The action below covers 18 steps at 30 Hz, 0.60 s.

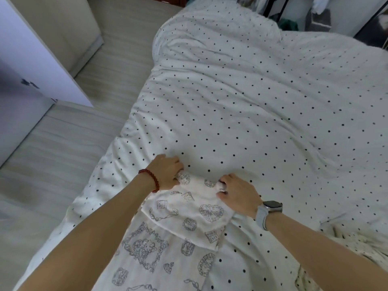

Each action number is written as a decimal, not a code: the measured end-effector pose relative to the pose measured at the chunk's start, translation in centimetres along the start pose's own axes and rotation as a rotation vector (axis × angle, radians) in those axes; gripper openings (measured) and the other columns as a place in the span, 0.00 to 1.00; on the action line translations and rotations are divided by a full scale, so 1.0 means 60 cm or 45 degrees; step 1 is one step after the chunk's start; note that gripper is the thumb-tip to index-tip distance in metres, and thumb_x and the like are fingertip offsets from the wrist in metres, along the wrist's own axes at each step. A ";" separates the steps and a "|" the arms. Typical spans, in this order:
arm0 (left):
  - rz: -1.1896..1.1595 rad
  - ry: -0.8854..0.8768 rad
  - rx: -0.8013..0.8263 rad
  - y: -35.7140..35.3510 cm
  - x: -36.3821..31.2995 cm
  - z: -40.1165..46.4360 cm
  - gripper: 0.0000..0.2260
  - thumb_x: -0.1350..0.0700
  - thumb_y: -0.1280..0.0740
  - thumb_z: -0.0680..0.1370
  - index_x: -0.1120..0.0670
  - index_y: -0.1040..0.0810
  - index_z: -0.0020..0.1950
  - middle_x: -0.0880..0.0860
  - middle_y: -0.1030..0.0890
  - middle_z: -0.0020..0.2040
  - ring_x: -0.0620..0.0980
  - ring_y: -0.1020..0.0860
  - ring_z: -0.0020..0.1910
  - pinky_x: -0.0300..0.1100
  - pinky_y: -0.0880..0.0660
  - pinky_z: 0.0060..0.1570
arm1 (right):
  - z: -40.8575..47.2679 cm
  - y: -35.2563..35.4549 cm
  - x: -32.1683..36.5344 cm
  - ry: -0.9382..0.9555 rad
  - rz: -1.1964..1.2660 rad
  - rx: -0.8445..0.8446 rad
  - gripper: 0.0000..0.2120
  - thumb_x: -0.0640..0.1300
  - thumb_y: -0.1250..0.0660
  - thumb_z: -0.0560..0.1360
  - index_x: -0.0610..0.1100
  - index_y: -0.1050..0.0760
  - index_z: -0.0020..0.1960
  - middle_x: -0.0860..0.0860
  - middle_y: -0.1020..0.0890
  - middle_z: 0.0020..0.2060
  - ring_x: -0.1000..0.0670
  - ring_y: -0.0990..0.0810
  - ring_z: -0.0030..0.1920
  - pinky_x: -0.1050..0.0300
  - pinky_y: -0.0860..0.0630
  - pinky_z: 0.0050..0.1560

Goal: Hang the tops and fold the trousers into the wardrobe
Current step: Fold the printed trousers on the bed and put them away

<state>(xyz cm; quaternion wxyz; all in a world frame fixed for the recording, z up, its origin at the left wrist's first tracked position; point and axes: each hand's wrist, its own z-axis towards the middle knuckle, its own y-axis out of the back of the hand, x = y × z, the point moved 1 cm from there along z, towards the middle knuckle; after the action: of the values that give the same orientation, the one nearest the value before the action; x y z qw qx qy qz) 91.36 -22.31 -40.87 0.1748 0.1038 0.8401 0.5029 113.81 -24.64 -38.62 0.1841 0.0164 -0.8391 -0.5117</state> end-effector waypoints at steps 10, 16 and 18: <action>-0.127 0.087 -0.563 0.172 -0.025 0.048 0.11 0.53 0.35 0.76 0.54 0.26 0.57 0.50 0.20 0.51 0.51 0.23 0.51 0.43 0.35 0.57 | 0.046 0.168 -0.036 -0.078 0.247 -0.430 0.08 0.41 0.40 0.77 0.43 0.27 0.55 0.48 0.23 0.52 0.45 0.24 0.49 0.58 0.34 0.43; -0.123 0.163 -0.766 0.220 -0.053 0.117 0.13 0.53 0.34 0.77 0.55 0.26 0.60 0.51 0.21 0.54 0.51 0.25 0.55 0.43 0.40 0.61 | 0.067 0.230 -0.066 -0.096 0.112 -0.748 0.08 0.39 0.37 0.76 0.41 0.25 0.55 0.46 0.23 0.50 0.44 0.23 0.50 0.58 0.34 0.40; -0.164 0.129 -0.816 0.206 -0.053 0.107 0.12 0.55 0.32 0.76 0.56 0.25 0.58 0.52 0.21 0.52 0.53 0.24 0.53 0.44 0.41 0.61 | 0.051 0.219 -0.066 0.059 0.008 -0.855 0.08 0.35 0.30 0.69 0.39 0.23 0.49 0.45 0.21 0.43 0.42 0.22 0.43 0.55 0.29 0.36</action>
<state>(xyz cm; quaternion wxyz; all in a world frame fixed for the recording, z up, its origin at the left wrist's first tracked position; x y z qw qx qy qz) 96.84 -12.38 -32.13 0.1881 -0.0347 0.6516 0.7340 118.61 -14.93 -29.66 0.1997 -0.0363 -0.6192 -0.7586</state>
